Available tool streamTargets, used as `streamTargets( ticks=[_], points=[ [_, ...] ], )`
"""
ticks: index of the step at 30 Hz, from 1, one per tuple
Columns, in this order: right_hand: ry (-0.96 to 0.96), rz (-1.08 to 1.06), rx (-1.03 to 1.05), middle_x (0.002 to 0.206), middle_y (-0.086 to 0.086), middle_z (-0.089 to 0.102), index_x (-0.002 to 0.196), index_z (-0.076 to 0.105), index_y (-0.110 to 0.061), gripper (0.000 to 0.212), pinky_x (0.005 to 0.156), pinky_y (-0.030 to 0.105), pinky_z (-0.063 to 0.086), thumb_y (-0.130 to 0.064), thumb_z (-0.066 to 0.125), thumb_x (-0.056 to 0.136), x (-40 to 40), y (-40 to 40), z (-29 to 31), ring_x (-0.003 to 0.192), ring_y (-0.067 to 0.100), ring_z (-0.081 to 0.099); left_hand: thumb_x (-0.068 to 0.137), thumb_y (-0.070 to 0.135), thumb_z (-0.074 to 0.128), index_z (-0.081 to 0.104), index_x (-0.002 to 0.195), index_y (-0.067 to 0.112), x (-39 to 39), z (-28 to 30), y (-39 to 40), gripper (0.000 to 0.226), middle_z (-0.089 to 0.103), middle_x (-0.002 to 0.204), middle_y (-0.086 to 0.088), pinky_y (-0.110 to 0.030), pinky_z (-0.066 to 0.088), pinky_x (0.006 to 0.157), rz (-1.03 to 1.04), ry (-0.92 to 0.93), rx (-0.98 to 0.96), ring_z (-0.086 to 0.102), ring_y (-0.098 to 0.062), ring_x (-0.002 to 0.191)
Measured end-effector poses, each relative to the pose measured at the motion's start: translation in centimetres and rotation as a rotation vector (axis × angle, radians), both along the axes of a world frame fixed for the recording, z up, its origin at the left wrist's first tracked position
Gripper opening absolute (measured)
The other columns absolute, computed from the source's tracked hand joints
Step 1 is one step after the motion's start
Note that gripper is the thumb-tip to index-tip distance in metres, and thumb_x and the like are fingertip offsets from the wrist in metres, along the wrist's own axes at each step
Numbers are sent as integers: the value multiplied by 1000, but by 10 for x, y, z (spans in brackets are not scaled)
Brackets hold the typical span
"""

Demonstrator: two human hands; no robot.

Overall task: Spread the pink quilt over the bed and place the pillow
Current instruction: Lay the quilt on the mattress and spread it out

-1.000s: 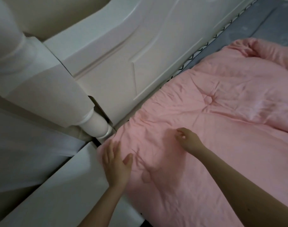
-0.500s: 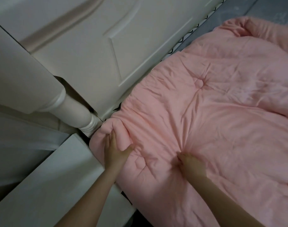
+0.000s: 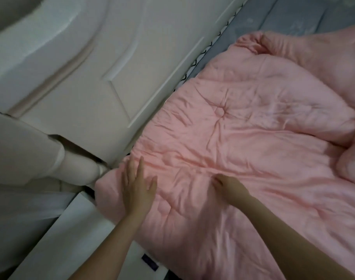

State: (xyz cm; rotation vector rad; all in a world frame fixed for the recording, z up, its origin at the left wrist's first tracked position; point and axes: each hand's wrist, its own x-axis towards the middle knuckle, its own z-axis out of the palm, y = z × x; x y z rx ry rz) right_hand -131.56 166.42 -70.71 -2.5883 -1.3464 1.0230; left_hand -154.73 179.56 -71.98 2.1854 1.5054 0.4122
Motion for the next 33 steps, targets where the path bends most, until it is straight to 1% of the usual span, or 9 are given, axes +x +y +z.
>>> streamTargets(
  ticks=[3,6,11,16,20,23,27,30,33],
  points=[
    [86,137,-244,147,7,39,144,29,-17,50,106,33,35,-33,37,98,-12,-41,7,131,24,42,85,47,41,41,139,14,20,36,-6,63,32,150,-6,-21,21,110,-132,-90,-23,29,-21,137],
    [100,20,-224,151,3,32,147,21,-22,53,109,32,31,-34,36,99,-10,-87,32,136,21,36,83,50,35,41,139,19,52,76,-21,64,35,148,3,-8,16,105,-287,-156,-45,31,-11,135],
    [38,-285,-4,146,0,42,143,32,-17,49,107,25,31,-35,40,98,32,-176,94,132,16,41,82,55,34,40,140,22,118,140,-83,67,34,149,7,-15,21,106,-502,-193,-27,30,-9,135],
    [-50,-627,257,135,6,54,133,49,-15,37,100,27,37,-21,42,97,71,-321,175,124,23,50,81,58,29,42,138,21,175,207,-220,69,36,149,3,-27,29,109,-780,-177,29,35,-17,135],
    [-33,-879,400,126,9,61,125,55,-12,31,95,28,39,-15,42,96,61,-465,215,120,26,54,84,50,34,48,134,16,209,262,-353,62,44,143,-7,-42,43,102,-1093,-140,237,45,-26,129],
    [-13,-1042,400,127,9,60,125,55,-12,32,96,28,38,-19,44,96,34,-583,232,119,24,53,84,55,29,41,138,22,231,296,-464,65,35,149,-2,-40,37,106,-1244,-146,257,34,-23,136],
    [-55,-1244,387,128,8,58,124,55,-10,31,90,24,37,-19,44,96,4,-727,258,118,22,52,89,49,40,38,141,23,240,312,-600,57,28,152,1,-38,32,110,-1447,-200,240,28,-19,139],
    [-95,-1379,426,129,9,58,125,54,-9,33,97,29,38,-19,44,96,-10,-808,281,120,24,51,91,46,45,37,141,25,243,316,-679,54,26,153,5,-35,30,111,-1543,-214,184,26,-15,139],
    [-142,-1494,459,125,9,60,123,57,-8,31,94,26,38,-19,47,95,-20,-871,293,118,23,53,92,45,46,33,142,29,255,313,-740,54,22,154,9,-30,28,112,-1632,-196,143,24,-13,140]
  ],
)
